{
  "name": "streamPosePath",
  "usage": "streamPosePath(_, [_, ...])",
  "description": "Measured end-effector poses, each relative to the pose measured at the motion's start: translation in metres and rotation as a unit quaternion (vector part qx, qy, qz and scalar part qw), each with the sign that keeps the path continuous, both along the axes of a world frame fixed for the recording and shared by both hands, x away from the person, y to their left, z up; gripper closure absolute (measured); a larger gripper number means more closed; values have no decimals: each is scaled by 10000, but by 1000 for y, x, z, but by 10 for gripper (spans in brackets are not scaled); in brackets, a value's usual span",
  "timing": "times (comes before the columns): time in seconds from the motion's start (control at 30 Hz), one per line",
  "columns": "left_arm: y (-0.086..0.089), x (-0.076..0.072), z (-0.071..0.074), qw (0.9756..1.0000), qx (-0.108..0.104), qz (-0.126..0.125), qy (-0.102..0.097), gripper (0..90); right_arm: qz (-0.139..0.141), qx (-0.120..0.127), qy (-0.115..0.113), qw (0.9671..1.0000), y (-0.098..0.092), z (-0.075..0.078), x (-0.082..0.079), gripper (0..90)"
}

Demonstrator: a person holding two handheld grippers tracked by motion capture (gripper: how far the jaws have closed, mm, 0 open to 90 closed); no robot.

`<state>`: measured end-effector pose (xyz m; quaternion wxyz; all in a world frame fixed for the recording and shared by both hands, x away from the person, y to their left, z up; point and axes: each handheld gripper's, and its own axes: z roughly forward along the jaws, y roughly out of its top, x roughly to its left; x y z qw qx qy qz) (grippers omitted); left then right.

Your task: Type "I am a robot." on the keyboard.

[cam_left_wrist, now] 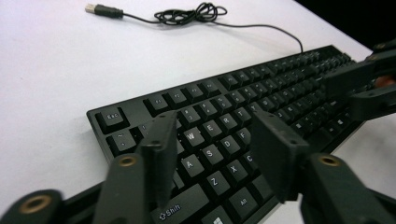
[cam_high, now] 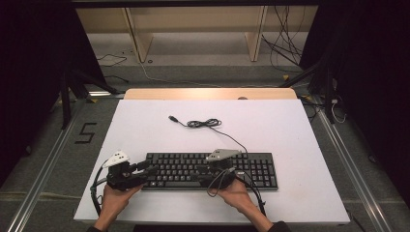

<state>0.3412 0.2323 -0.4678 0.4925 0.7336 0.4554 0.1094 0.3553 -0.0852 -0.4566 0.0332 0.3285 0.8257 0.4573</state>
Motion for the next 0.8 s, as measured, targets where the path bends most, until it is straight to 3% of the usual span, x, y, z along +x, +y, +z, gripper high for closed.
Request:
streamPosePath(0.2, [-7, 6, -6, 9994, 291, -53, 181, 704, -45, 5, -20, 10000, -3, 2, -1, 446])
streamPosePath(0.37, [-10, 7, -9, 9987, 441, -69, 245, 824, -77, 26, -60, 9999, -5, 4, -4, 398])
streamPosePath(0.57, [-9, 9, -11, 9982, 521, -46, 283, 883, -90, 39, -72, 9999, -6, 5, -5, 379])
streamPosePath(0.8, [-10, 11, -13, 9976, 602, -28, 340, 889, -101, 34, -71, 9999, -6, 5, -6, 346])
